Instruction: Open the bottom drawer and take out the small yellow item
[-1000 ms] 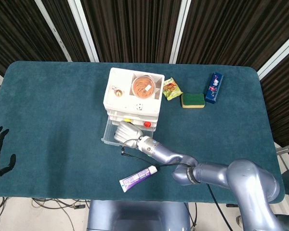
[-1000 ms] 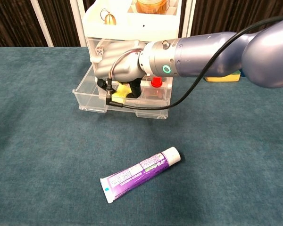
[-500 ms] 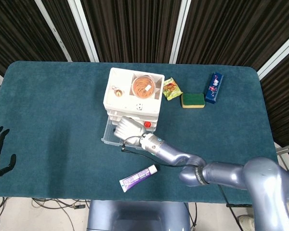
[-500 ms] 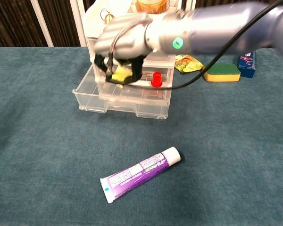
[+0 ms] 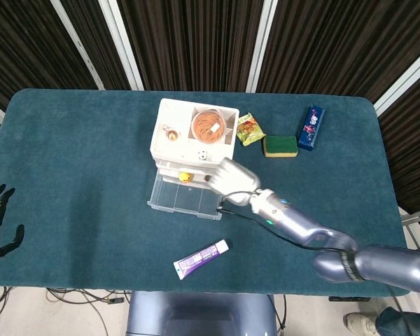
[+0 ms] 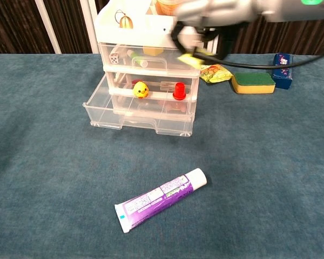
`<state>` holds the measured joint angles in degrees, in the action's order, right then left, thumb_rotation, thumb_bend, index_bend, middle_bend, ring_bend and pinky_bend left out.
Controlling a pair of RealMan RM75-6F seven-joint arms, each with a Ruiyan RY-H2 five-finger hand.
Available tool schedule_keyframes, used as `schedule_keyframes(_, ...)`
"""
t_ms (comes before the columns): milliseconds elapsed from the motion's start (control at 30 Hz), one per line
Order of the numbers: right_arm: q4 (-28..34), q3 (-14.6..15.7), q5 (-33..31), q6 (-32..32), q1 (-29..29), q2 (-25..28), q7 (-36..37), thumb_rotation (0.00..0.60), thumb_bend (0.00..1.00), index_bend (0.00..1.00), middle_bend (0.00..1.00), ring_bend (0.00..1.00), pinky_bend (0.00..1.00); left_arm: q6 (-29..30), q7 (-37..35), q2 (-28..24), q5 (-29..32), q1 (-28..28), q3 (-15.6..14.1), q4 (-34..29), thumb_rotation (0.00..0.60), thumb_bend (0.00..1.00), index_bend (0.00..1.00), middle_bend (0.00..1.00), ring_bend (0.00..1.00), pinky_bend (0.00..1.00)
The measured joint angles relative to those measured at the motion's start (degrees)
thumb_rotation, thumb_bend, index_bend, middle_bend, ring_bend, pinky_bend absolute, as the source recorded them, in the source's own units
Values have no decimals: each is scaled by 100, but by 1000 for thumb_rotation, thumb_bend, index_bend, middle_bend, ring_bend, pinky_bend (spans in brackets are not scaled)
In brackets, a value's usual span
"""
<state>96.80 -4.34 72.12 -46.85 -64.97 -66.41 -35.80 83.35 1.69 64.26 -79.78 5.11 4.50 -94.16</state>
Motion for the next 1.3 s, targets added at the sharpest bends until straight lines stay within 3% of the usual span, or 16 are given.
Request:
schedule_keyframes(133, 109, 313, 268, -129, 359, 292, 140, 600, 394, 511, 1000, 1000, 1000, 9, 3, 6, -6, -2, 1, -2, 600, 438, 54, 0, 0, 0)
schedule_keyframes(333, -95, 682, 552, -202, 799, 300, 413, 600, 395, 511, 1000, 1000, 1000, 31, 22, 7, -12, -9, 1, -6, 600, 438, 54, 0, 0, 0)
schedule_keyframes(833, -1504, 745, 658, 118, 1157, -957, 1105, 600, 382, 505, 999, 1000, 1000, 34, 9, 0, 5, -14, 12, 2, 600, 438, 55, 0, 0, 0)
schedule_keyframes(1033, -1774, 678, 584, 371, 1135, -1275, 1048, 600, 313, 298, 989, 1000, 1000, 23, 8, -4, -13, -11, 0, 2, 600, 438, 54, 0, 0, 0)
schedule_keyframes(1300, -1487, 543, 177, 580, 1091, -1103, 732, 600, 278, 164, 990, 1000, 1000, 15, 2, -5, -2, -5, 10, 2, 600, 438, 55, 0, 0, 0)
